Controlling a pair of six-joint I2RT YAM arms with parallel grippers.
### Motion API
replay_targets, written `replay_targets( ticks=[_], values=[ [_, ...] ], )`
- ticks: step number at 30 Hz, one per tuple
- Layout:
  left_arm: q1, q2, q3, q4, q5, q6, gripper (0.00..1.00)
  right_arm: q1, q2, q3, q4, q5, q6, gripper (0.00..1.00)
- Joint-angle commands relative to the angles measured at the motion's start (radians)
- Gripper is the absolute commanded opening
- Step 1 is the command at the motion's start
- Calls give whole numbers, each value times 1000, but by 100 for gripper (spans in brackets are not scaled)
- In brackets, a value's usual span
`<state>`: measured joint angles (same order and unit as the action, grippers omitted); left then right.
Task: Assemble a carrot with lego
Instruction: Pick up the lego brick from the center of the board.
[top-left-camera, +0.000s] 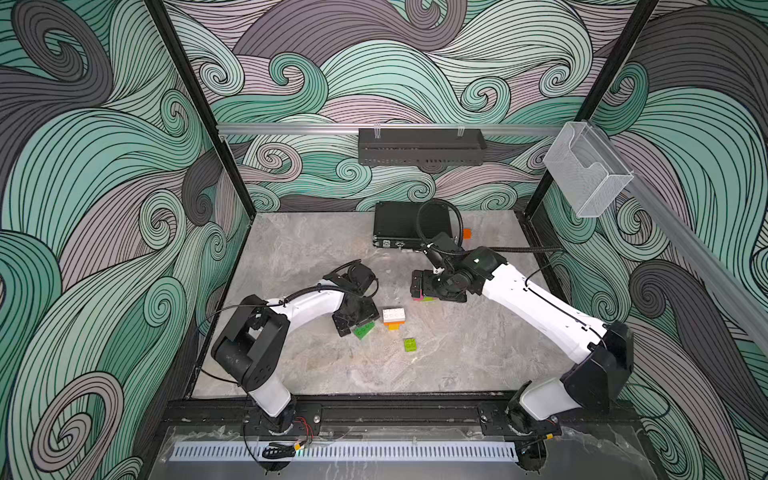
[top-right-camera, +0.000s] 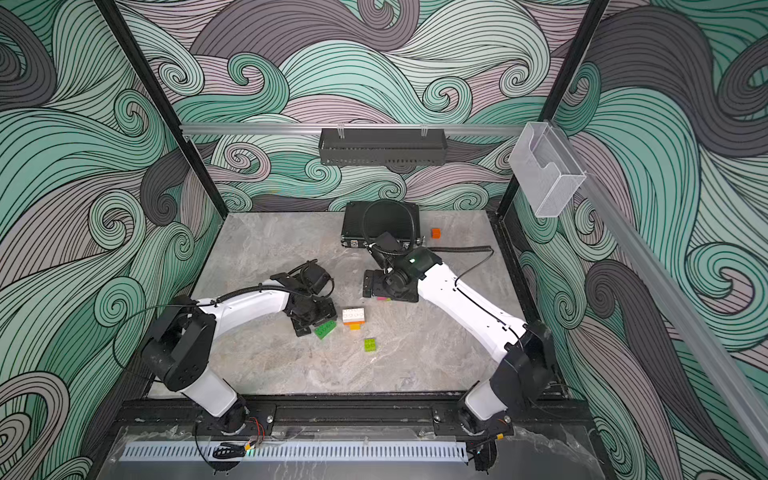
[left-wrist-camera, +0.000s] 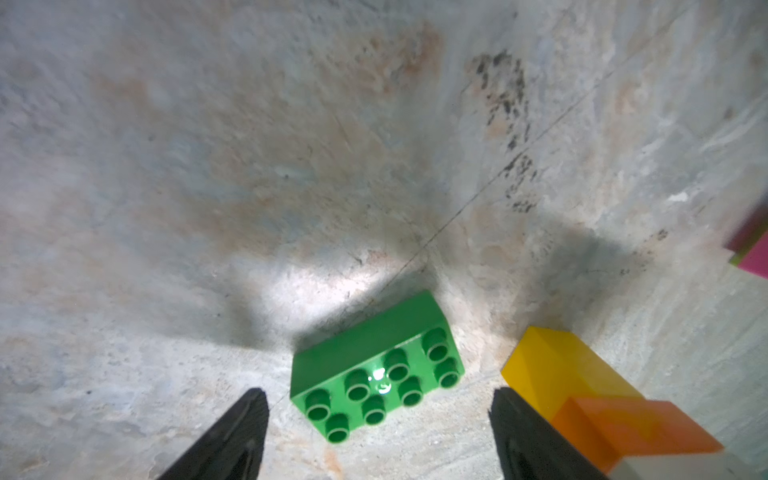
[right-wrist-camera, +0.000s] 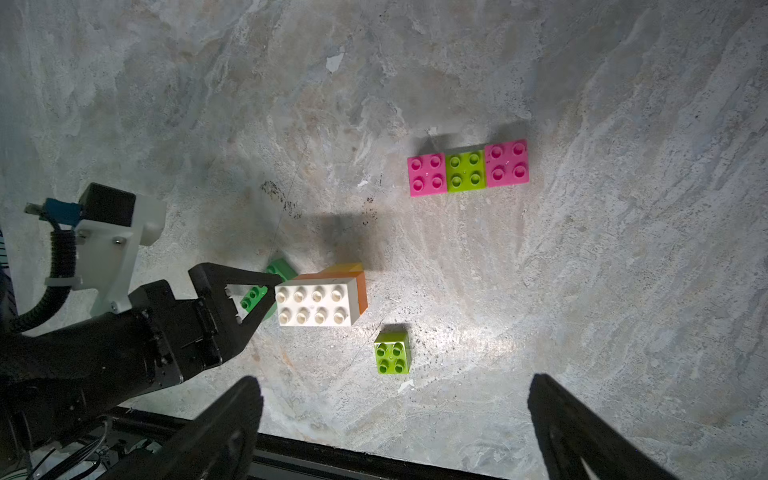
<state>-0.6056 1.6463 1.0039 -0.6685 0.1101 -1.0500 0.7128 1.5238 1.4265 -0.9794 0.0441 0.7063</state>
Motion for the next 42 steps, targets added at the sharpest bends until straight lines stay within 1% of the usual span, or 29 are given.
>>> replay_targets(
  ticks=[1, 8, 15, 21, 26, 30, 31, 32, 36, 42],
  values=[
    [-6, 34, 18, -34, 15, -63, 85, -7, -24, -14, 0, -4, -11, 99],
    [-11, 55, 31, -8, 24, -106, 85, -10, -30, -23, 6, -7, -7, 99],
    [-11, 72, 38, -21, -6, -140, 84, -10, -27, -23, 6, -10, -8, 100],
    [-11, 90, 38, -17, -15, -160, 77, -10, -33, -27, 11, -11, -5, 100],
    [-11, 87, 55, -28, -31, -162, 73, -11, -37, -29, 10, -10, -7, 100],
    [-11, 91, 66, -46, -41, -147, 65, -12, -35, -27, 11, -12, -7, 100],
    [-11, 94, 68, -55, -44, -140, 60, -12, -35, -26, 11, -14, -7, 100],
    [-13, 97, 70, -60, -45, -134, 56, -11, -34, -25, 11, -13, -7, 100],
    [-13, 97, 71, -86, -54, -100, 49, -11, -34, -25, 11, -14, -7, 100],
    [-13, 22, 90, -209, -156, -14, 40, -13, -44, -32, 10, -16, -9, 100]
  ],
)
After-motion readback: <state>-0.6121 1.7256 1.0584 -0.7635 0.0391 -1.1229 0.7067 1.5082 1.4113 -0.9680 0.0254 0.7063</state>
